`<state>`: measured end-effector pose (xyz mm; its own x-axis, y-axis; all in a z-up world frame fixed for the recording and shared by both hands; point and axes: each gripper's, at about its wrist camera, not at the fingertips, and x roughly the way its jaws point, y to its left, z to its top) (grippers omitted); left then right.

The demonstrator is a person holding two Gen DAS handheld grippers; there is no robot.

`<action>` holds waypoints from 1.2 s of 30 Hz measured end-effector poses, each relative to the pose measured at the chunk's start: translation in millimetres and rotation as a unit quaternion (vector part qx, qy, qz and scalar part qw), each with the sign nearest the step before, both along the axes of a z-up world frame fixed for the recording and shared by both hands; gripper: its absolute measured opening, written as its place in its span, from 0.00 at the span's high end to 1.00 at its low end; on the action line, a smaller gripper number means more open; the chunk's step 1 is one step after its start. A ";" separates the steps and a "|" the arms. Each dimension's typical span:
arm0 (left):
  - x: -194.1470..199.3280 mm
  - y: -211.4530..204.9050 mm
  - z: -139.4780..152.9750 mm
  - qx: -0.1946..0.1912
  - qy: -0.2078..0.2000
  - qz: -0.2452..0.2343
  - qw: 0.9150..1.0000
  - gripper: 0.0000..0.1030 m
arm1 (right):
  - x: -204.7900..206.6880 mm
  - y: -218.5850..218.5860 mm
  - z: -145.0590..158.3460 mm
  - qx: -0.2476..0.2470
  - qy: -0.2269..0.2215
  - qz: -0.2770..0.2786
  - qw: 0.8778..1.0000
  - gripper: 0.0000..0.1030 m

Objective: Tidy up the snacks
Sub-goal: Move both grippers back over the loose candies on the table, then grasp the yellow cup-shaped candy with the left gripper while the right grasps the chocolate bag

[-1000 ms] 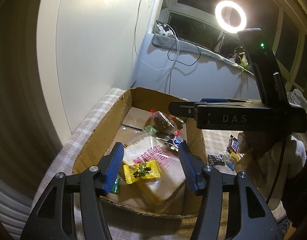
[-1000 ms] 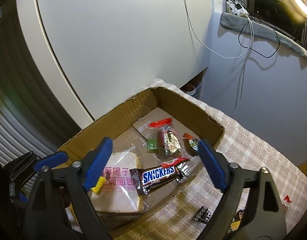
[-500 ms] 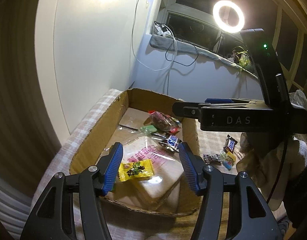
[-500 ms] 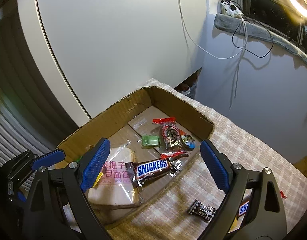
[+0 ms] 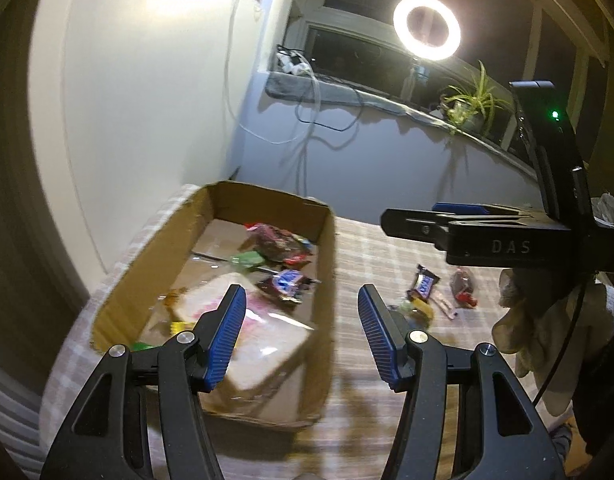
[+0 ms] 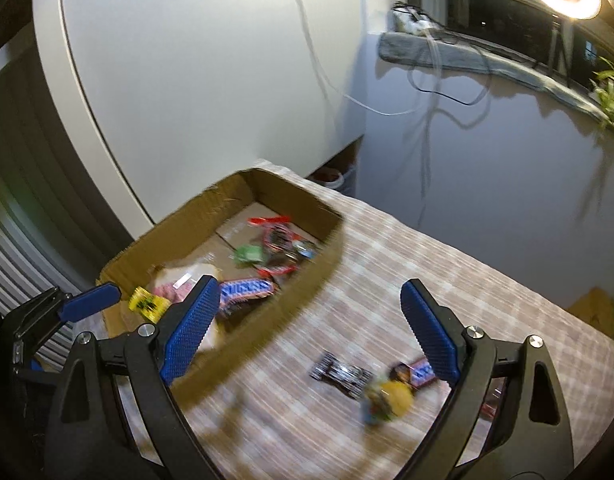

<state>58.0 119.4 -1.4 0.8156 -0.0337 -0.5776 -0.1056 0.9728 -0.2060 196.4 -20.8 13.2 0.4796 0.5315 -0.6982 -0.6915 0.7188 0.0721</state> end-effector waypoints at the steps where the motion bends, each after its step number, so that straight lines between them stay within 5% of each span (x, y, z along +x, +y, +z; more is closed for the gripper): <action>1: 1.4 -4.0 -0.2 0.000 0.000 -0.005 1.000 0.44 | 0.7 -7.7 0.1 -0.001 0.000 -0.005 1.000 0.09; 18: 36.8 -83.2 -16.0 0.002 0.026 -0.091 0.995 0.44 | 30.2 -140.2 -27.3 -0.009 0.030 -0.099 0.995 0.09; 36: 84.1 -128.3 -60.0 0.026 0.088 -0.130 0.987 0.44 | 75.3 -161.4 -79.6 0.000 0.104 -0.120 0.987 0.09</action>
<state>142.2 -8.9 -61.4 0.6708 -0.1951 -0.7155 0.1186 0.9806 -0.1562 271.7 -182.1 -66.4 0.4377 0.4199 -0.7950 -0.4715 0.8601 0.1946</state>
